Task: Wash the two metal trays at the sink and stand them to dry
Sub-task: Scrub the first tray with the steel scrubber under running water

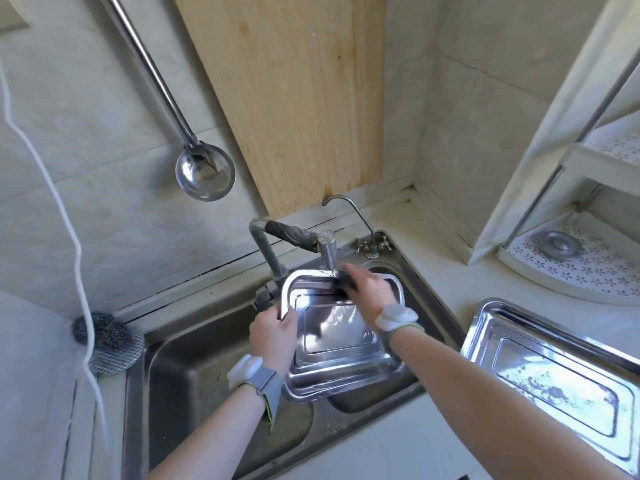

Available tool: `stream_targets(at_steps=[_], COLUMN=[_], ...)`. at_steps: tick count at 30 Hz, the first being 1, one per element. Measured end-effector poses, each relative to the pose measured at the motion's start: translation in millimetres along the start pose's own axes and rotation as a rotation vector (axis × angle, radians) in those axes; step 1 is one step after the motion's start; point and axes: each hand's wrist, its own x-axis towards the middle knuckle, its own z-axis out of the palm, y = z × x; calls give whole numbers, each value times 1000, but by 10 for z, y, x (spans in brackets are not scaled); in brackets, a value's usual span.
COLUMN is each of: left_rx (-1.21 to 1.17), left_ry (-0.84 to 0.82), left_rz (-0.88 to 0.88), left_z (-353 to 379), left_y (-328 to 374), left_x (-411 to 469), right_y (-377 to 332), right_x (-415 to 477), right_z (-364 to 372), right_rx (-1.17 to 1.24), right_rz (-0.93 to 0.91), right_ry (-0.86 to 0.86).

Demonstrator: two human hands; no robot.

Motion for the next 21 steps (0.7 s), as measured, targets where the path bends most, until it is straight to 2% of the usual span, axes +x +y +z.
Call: stream_targets(at_steps=[2,3,7,9,10,12,13,14,16,18,19,21], left_rx=[12,19,63,25,13,5,7,11,27,37,15,-33], left_ry=[-25,-26,-27,-9,1,-3,-19,-29,-41,-40,-24,-4], left_rz=[22,26,-3,1,13,42,49,52,22,17,8,16], left_z=[-13,24,167,104,52,-28,-23,13,89,110,67,-58], left_y=[-1,16,95,43,-7,-62,-52,-34,21,97,77,0], left_x=[-38,-38,46,67,71,44,17,19,37,73,95,127], right_y=[296,253,-560,-433,-216,270,371,311,-86,-437,-458,-194], right_x=[-42,-45,-65,-32,0,-4,-41,-46,-13,-42,-45,3], right_z=[-96,-71,133,83,18,-118,-146,-134,30,83,82,-26], right_rx=[-83,-85,70,44,27,-25,-49,-62,7,97,103,85], right_rz=[340,351,-124,-204,-119,271,398,384,117,-67,-117,-31], right_ry=[-22,-11,14,-3,-14,-55,-63,-61,-36,-30,-33,-15])
